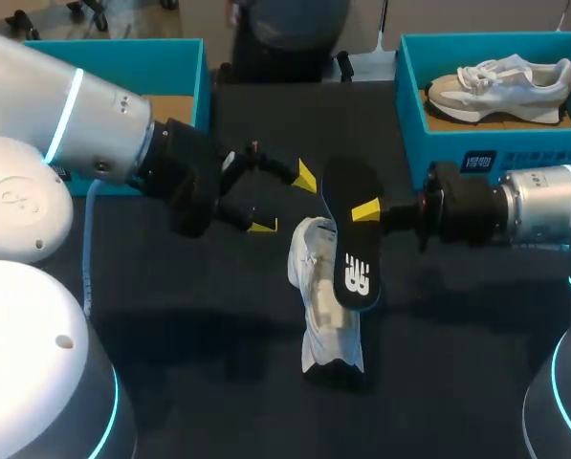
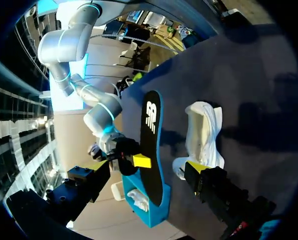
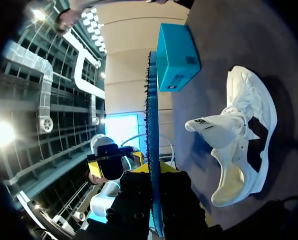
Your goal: Take the shoe out of the shoebox, open the shoe tongue, remove and reinsert the insole, then place the shoe into the shoebox
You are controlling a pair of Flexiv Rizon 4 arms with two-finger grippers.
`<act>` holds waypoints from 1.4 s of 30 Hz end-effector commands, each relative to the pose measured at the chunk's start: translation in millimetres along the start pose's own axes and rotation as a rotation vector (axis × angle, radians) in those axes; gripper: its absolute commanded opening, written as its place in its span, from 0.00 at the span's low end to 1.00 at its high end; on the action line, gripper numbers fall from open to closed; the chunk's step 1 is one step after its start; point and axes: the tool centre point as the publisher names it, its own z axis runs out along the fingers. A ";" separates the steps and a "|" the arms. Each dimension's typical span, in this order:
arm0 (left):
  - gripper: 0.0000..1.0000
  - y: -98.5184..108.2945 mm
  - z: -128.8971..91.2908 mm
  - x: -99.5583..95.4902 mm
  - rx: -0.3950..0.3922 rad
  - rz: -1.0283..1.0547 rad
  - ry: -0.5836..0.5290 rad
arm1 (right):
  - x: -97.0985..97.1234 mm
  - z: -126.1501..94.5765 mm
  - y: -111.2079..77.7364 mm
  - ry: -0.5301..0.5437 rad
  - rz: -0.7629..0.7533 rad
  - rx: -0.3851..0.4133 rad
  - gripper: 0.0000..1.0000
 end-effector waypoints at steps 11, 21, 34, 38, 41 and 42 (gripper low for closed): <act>1.00 14.1 -7.3 -27.6 -0.031 0.017 0.397 | 0.3 5.9 0.0 -0.040 -0.022 0.017 0.00; 1.00 14.1 -4.8 -29.4 -0.035 0.021 0.425 | -2.0 8.0 2.0 -0.063 -0.017 0.042 0.00; 1.00 19.5 20.3 -42.0 -0.008 -0.048 0.650 | -6.1 11.4 2.2 -0.089 -0.008 0.059 0.00; 1.00 23.7 23.0 -43.4 -0.012 -0.058 0.659 | -8.8 11.5 1.0 -0.086 -0.003 0.057 0.00; 1.00 24.8 26.9 -45.4 -0.018 -0.050 0.672 | -9.7 12.2 1.2 -0.088 -0.001 0.056 0.00; 1.00 25.3 28.2 -45.8 -0.021 -0.051 0.677 | -9.9 12.5 1.5 -0.089 -0.001 0.055 0.00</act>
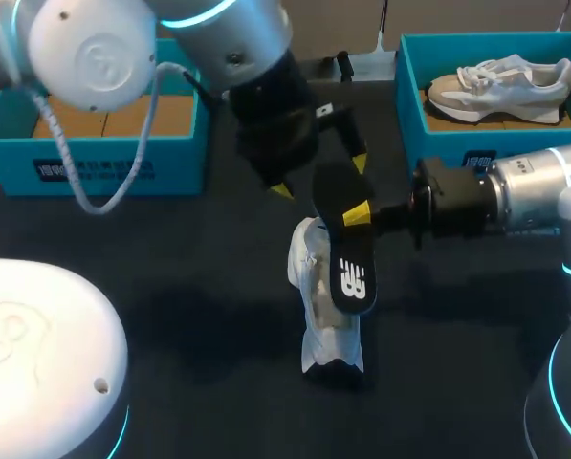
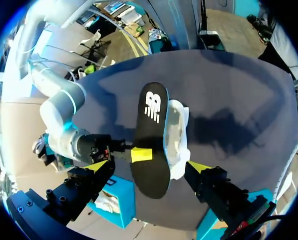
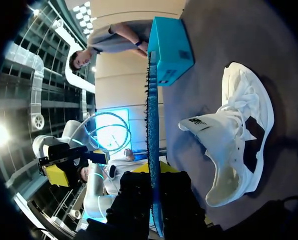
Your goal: Take the shoe out of the shoebox, open the shoe tongue, remove and reinsert the insole, then place the shoe into the shoebox
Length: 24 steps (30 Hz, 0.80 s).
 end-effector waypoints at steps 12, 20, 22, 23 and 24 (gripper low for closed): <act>1.00 6.8 6.0 -23.0 0.008 0.001 0.131 | 1.3 1.7 5.6 -0.021 -0.018 -0.004 0.00; 1.00 11.6 14.4 -33.4 0.030 0.018 0.152 | 0.9 3.5 3.2 -0.019 -0.023 -0.003 0.00; 1.00 11.2 15.5 -33.6 0.039 0.014 0.153 | 1.5 2.7 3.0 -0.018 -0.024 -0.006 0.00; 1.00 10.7 16.1 -33.5 0.041 0.014 0.153 | 1.9 2.5 3.0 -0.018 -0.025 -0.007 0.00; 1.00 10.1 16.8 -32.9 0.044 0.014 0.154 | 2.2 2.3 3.1 -0.018 -0.027 -0.008 0.00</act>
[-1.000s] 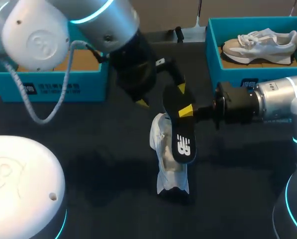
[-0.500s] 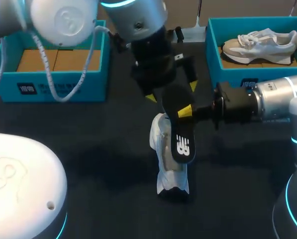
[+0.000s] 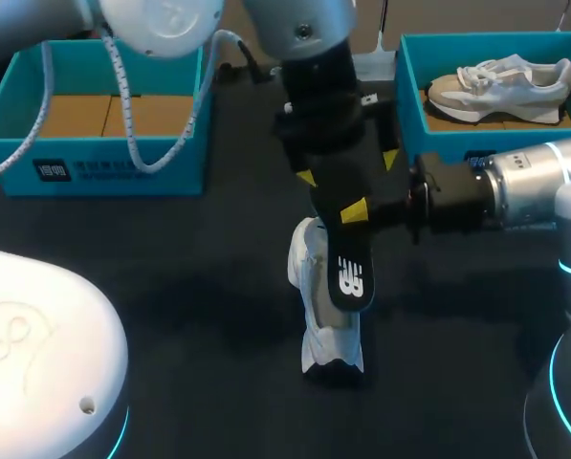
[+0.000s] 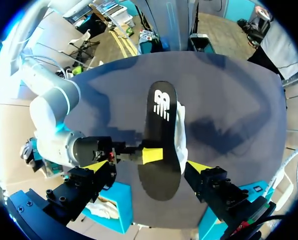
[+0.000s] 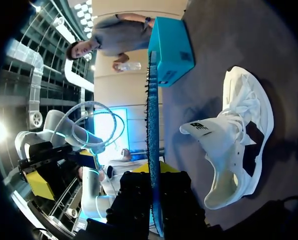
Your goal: Take the shoe out of the shoebox, open the shoe tongue, remove and reinsert the insole, then place the shoe into the shoebox
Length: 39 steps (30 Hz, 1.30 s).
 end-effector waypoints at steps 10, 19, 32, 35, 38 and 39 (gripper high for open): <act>1.00 4.0 -7.3 5.3 -0.017 0.048 -0.194 | -1.1 -5.2 -0.1 0.002 0.009 0.002 0.00; 1.00 4.9 -15.7 22.6 0.017 0.066 -0.427 | 2.0 -10.9 2.6 -0.002 0.020 0.001 0.00; 1.00 -4.3 -23.6 41.6 -0.003 0.075 -0.760 | 7.6 -18.2 -6.0 0.027 0.021 -0.031 0.00; 1.00 -5.6 -24.9 44.9 -0.023 0.069 -0.834 | 9.3 -18.2 -8.0 0.031 0.022 -0.030 0.00; 1.00 -7.3 -27.3 48.3 -0.028 0.084 -0.886 | 10.5 -17.7 -8.8 0.032 0.023 -0.027 0.00; 1.00 -8.0 -27.9 49.3 -0.036 0.084 -0.900 | 11.0 -17.3 -9.1 0.032 0.024 -0.026 0.00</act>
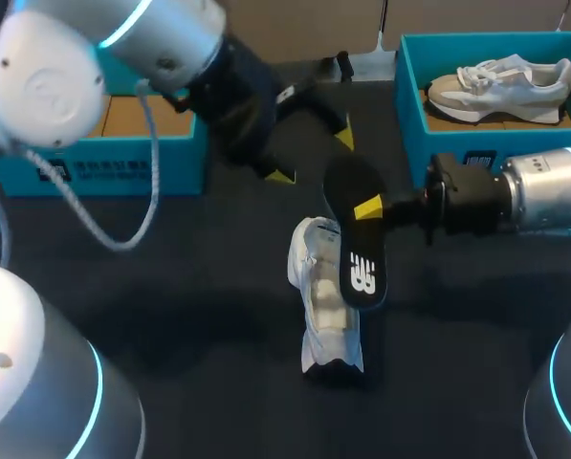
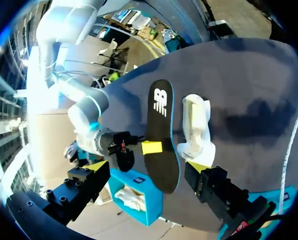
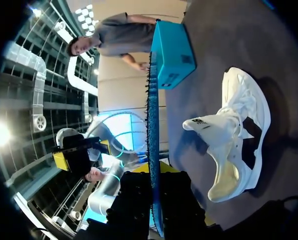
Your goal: Take the shoe out of the shoebox, open the shoe tongue, remove and reinsert the insole, then place the shoe into the shoebox
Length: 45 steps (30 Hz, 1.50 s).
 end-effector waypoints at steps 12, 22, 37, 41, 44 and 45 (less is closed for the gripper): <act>1.00 -11.1 -19.7 28.3 0.014 -0.012 -0.615 | 11.8 0.4 -6.2 -0.014 0.010 0.003 0.00; 1.00 -11.1 -19.7 28.3 0.014 -0.012 -0.615 | 10.2 0.2 -4.8 -0.024 0.021 -0.007 0.00; 1.00 -3.3 21.4 73.1 0.018 -0.121 -0.843 | 16.6 7.5 -11.0 0.030 0.009 -0.067 0.00; 1.00 -0.8 27.4 78.4 0.011 -0.131 -0.843 | 19.1 10.0 -10.2 0.028 0.013 -0.061 0.00; 1.00 -2.3 28.9 79.9 0.007 -0.148 -0.845 | 19.2 12.4 -8.9 0.031 0.025 -0.055 0.00; 1.00 -2.7 30.2 80.6 0.006 -0.153 -0.848 | 19.7 13.6 -8.4 0.031 0.027 -0.053 0.00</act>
